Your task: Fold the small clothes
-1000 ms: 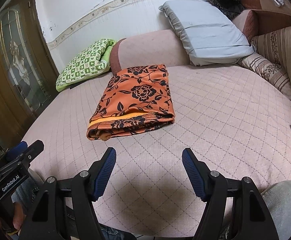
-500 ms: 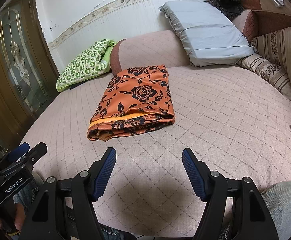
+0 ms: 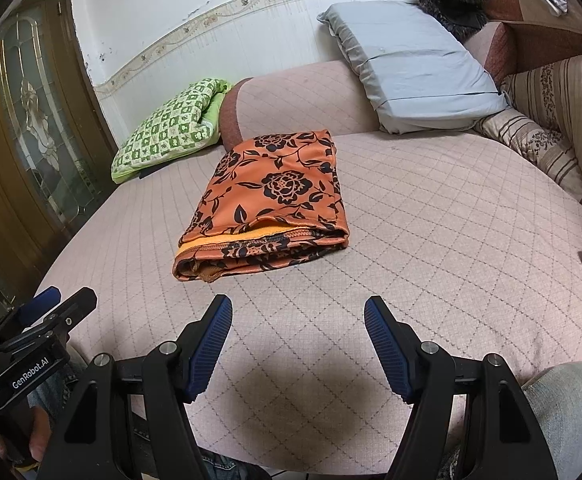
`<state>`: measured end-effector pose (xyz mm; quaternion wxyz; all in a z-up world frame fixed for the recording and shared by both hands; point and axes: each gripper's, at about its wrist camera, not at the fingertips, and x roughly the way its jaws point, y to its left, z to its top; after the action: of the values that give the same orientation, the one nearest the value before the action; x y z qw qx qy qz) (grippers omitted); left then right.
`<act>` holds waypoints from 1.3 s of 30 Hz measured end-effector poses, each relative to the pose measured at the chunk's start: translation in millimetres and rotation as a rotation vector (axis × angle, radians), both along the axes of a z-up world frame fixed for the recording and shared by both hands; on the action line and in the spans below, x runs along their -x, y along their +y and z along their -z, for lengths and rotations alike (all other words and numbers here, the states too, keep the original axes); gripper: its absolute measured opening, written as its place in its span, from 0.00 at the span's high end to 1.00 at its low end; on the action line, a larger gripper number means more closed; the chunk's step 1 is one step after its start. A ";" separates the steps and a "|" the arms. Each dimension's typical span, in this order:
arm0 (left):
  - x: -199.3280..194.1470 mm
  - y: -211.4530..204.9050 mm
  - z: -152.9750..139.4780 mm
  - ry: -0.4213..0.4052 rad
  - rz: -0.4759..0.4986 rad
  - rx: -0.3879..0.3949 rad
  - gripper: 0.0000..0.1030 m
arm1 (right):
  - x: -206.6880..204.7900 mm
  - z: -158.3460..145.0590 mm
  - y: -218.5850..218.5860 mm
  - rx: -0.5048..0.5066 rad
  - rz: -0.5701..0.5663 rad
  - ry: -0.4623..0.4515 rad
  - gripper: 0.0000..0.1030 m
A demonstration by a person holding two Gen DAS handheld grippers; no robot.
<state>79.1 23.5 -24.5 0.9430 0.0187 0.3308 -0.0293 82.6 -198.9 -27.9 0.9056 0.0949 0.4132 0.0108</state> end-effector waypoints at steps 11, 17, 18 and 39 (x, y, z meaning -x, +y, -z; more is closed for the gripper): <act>0.7 -1.5 0.4 0.000 -0.001 -0.007 0.27 | 0.4 -0.6 -0.2 0.000 -0.001 -0.001 0.31; 0.9 -2.1 0.6 0.000 -0.002 -0.007 0.27 | 0.1 -0.3 0.1 0.000 -0.002 -0.001 0.31; 0.8 -2.0 0.6 0.001 -0.002 -0.007 0.27 | 0.4 -0.5 0.1 0.001 -0.001 -0.001 0.31; 1.1 -2.5 0.0 0.000 -0.001 -0.005 0.27 | -0.4 -1.1 -0.9 0.003 -0.003 -0.003 0.31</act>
<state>78.0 21.0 -24.5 0.9430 0.0209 0.3310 -0.0280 83.0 -199.8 -26.8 0.9065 0.0929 0.4118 0.0115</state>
